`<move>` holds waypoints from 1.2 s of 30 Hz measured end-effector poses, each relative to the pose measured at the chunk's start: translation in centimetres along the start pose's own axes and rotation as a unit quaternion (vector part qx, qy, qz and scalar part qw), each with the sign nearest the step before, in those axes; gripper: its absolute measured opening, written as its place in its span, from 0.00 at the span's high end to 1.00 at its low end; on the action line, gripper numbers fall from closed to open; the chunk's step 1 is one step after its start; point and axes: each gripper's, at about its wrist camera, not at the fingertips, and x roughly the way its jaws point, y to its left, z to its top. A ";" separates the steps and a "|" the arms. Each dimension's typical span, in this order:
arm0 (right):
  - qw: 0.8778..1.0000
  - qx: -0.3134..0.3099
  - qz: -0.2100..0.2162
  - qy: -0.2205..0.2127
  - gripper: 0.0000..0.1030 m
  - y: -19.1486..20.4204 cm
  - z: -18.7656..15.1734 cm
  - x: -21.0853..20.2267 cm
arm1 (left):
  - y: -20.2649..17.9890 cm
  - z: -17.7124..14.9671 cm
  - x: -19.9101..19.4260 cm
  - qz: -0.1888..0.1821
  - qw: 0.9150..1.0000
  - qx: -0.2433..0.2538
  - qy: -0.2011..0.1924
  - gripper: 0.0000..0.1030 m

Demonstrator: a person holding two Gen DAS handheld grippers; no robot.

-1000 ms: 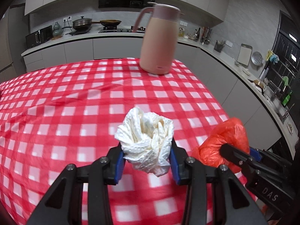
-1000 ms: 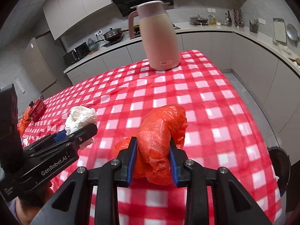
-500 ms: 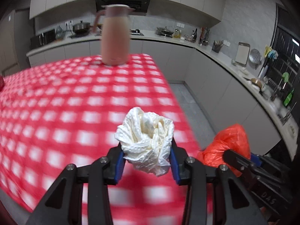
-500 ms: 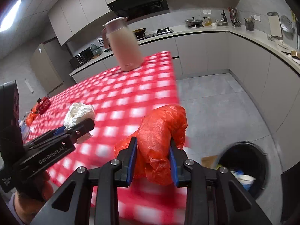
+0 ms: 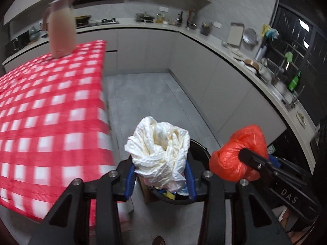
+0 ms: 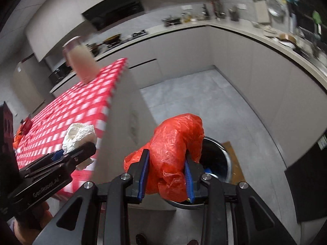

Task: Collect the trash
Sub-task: 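Carry the white tissue and red bag over the black bin, then open both tools to drop the tissue and bag into the bin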

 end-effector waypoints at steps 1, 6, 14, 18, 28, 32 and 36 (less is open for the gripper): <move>1.000 0.005 -0.004 0.001 0.68 -0.7 -0.1 0.0 | -0.4 -0.2 0.4 -0.001 1.000 0.003 0.005 0.59; 0.999 0.041 -0.023 0.005 0.68 -4.4 -1.0 0.5 | -2.5 -1.4 2.8 0.000 0.999 0.016 0.027 0.59; 0.999 0.035 -0.027 0.021 0.68 -5.6 -1.0 4.3 | -4.0 -3.3 6.0 0.021 0.998 0.011 0.052 0.57; 0.999 0.029 -0.021 0.029 0.67 -6.2 -0.5 7.2 | -4.1 -3.7 8.0 0.031 0.998 0.001 0.056 0.54; 0.999 0.016 -0.008 0.039 0.39 -8.0 0.2 13.4 | -3.9 -4.5 12.1 0.046 0.997 -0.025 0.058 0.31; 0.999 0.020 -0.013 0.023 0.39 -8.8 0.2 11.9 | -4.4 -3.9 11.3 0.055 0.997 -0.018 0.044 0.30; 0.999 0.030 -0.009 0.022 0.39 -9.2 0.5 10.0 | -5.3 -3.1 9.1 0.058 0.998 -0.007 0.029 0.30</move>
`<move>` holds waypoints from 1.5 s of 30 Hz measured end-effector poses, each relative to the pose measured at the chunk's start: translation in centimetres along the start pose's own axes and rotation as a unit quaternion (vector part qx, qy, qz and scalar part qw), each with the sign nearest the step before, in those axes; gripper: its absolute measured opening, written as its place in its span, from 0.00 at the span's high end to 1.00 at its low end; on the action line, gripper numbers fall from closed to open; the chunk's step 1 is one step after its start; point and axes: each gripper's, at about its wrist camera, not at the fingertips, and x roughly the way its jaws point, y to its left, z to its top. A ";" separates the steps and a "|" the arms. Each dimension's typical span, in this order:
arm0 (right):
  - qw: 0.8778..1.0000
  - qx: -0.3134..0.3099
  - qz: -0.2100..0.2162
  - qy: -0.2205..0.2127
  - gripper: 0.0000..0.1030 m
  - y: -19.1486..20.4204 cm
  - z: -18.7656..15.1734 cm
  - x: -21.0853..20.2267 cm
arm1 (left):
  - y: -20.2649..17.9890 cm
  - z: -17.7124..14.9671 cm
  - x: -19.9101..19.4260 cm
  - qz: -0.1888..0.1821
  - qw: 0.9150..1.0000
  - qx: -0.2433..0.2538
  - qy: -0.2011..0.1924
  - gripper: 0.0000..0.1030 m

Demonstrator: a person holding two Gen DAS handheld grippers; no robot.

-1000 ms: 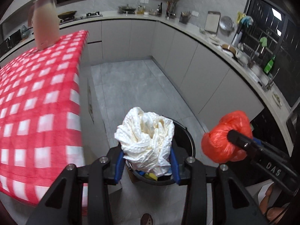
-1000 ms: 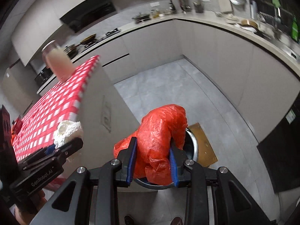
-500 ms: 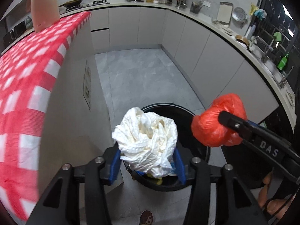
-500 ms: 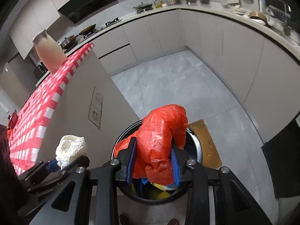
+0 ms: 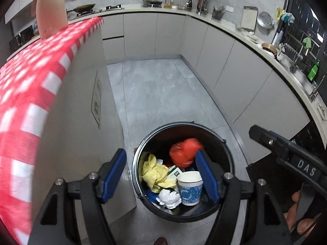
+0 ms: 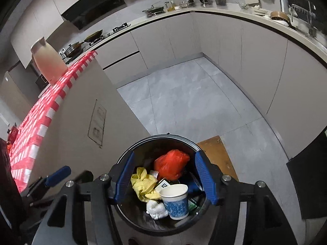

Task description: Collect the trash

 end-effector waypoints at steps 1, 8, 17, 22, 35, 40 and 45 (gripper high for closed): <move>1.000 0.000 0.001 -0.003 0.39 0.0 0.1 -0.6 | 0.1 0.2 -0.7 0.001 1.000 0.001 -0.004 0.30; 1.000 -0.011 0.011 -0.012 0.39 2.1 0.3 -5.4 | 0.6 1.6 -7.3 0.003 0.999 -0.006 -0.035 0.27; 0.998 -0.049 0.029 -0.017 0.32 9.6 -2.8 -12.0 | 5.3 0.2 -16.6 0.018 0.996 -0.011 -0.090 0.18; 0.996 -0.072 0.040 -0.025 0.30 16.5 -6.8 -15.8 | 10.2 -2.3 -20.9 0.030 0.995 -0.015 -0.099 0.10; 0.987 -0.122 0.038 -0.099 0.20 32.5 -16.8 -25.1 | 21.7 -9.0 -31.3 0.087 0.986 -0.022 -0.143 0.02; 0.989 -0.115 0.015 -0.093 0.18 32.6 -19.9 -27.3 | 20.7 -11.4 -31.5 0.058 0.991 -0.015 -0.122 0.02; 0.989 -0.104 -0.025 -0.106 0.18 30.1 -21.5 -30.4 | 18.5 -13.1 -31.5 0.023 0.994 -0.040 -0.100 0.02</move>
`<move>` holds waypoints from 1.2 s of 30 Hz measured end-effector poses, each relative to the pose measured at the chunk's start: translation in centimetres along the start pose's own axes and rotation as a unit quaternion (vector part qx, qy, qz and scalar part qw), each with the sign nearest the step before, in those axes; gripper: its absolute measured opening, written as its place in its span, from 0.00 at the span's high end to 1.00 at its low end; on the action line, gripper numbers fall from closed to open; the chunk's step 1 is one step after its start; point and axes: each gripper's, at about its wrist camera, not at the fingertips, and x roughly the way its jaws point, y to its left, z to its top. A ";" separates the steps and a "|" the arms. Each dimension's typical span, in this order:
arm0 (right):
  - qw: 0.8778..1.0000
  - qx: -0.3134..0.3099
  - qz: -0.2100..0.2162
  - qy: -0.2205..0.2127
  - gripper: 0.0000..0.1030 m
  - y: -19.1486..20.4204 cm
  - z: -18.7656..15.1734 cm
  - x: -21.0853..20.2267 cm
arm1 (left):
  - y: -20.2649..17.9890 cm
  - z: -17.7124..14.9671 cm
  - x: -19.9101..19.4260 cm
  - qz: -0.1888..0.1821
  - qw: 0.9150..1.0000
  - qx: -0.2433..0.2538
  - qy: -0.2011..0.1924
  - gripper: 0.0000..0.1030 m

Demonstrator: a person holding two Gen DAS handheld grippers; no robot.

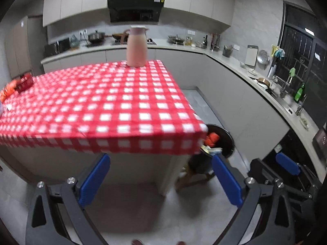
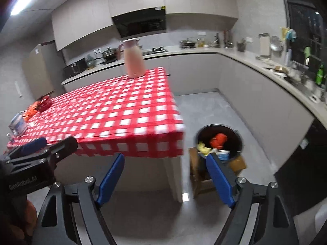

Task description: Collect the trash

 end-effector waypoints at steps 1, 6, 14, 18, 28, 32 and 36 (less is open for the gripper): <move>1.000 0.002 -0.003 -0.003 0.18 -0.7 -0.1 -0.5 | -0.4 -0.2 -0.1 0.000 1.000 -0.002 0.002 0.02; 0.999 0.003 -0.032 -0.008 0.18 -5.0 -0.8 -2.2 | -3.5 -1.5 -0.1 0.019 1.000 -0.018 0.015 0.02; 1.000 0.013 -0.010 0.001 0.18 -11.0 -1.8 -3.1 | -7.2 -3.4 -0.9 0.074 0.997 -0.001 -0.001 0.02; 1.000 0.010 0.009 -0.002 0.18 -12.1 -1.8 -3.2 | -8.1 -3.8 -1.1 0.088 0.996 0.000 -0.003 0.02; 0.999 -0.002 0.037 -0.006 0.18 -12.9 -1.0 -2.9 | -9.8 -4.3 -1.3 0.106 0.994 -0.002 -0.006 0.02; 0.999 -0.007 0.042 -0.006 0.18 -13.0 -0.7 -2.7 | -10.2 -4.1 -1.2 0.108 0.994 -0.002 -0.004 0.02; 0.999 -0.007 0.047 -0.003 0.18 -13.1 -0.5 -2.3 | -10.3 -3.9 -1.3 0.112 0.994 -0.005 -0.007 0.02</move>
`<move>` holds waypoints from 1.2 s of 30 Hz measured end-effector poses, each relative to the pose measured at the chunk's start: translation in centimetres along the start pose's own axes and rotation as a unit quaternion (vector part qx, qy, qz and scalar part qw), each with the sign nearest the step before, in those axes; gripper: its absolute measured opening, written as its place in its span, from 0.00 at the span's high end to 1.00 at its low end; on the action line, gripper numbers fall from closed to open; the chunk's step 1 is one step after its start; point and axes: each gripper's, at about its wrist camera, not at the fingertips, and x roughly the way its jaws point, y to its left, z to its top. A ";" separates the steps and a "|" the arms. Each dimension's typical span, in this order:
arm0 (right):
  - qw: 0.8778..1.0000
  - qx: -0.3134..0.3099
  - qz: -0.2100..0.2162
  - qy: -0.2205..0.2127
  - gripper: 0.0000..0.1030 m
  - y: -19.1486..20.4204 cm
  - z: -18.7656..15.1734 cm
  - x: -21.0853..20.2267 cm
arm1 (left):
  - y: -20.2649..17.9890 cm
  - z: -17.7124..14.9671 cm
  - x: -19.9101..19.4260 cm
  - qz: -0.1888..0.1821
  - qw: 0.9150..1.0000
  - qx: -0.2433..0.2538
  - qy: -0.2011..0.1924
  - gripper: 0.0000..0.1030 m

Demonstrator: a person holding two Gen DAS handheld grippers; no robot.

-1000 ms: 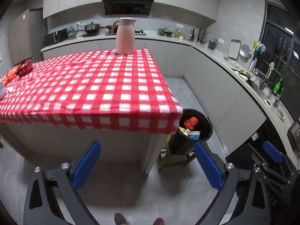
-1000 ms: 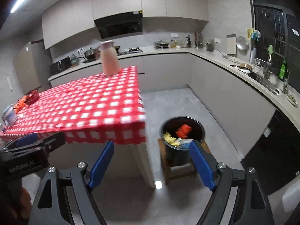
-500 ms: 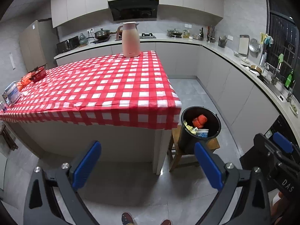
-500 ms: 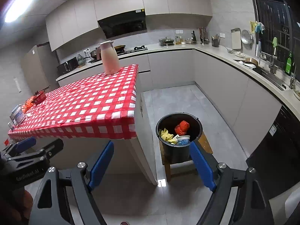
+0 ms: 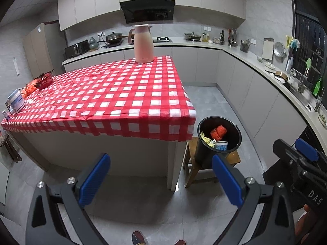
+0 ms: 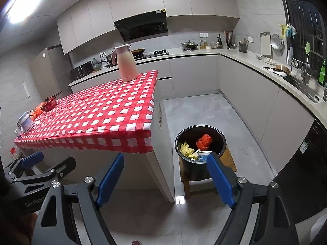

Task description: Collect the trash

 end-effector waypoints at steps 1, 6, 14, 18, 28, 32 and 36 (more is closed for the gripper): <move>1.000 -0.001 0.001 0.000 0.18 0.1 0.0 0.0 | -0.1 0.0 0.0 0.001 1.000 0.000 0.000 0.02; 1.000 -0.005 0.005 0.000 0.18 0.2 0.2 0.3 | -0.2 0.0 0.2 0.001 1.000 0.000 0.004 0.02; 1.000 -0.004 0.005 0.000 0.18 0.3 0.3 0.6 | -0.3 0.1 0.3 0.001 1.000 -0.002 0.005 0.02; 1.000 -0.003 0.005 0.000 0.18 0.5 0.3 0.8 | -0.4 0.1 0.3 0.000 1.000 -0.001 0.005 0.02; 1.000 -0.003 0.004 0.000 0.18 0.5 0.3 1.0 | -0.3 0.2 0.4 -0.002 1.000 -0.003 0.007 0.02; 1.000 -0.004 0.005 0.000 0.18 0.9 0.3 1.0 | -0.2 0.2 0.4 -0.003 1.000 -0.002 0.009 0.02; 1.000 -0.004 0.005 0.002 0.18 1.2 0.2 1.2 | -0.1 0.2 0.6 -0.005 1.000 -0.002 0.011 0.02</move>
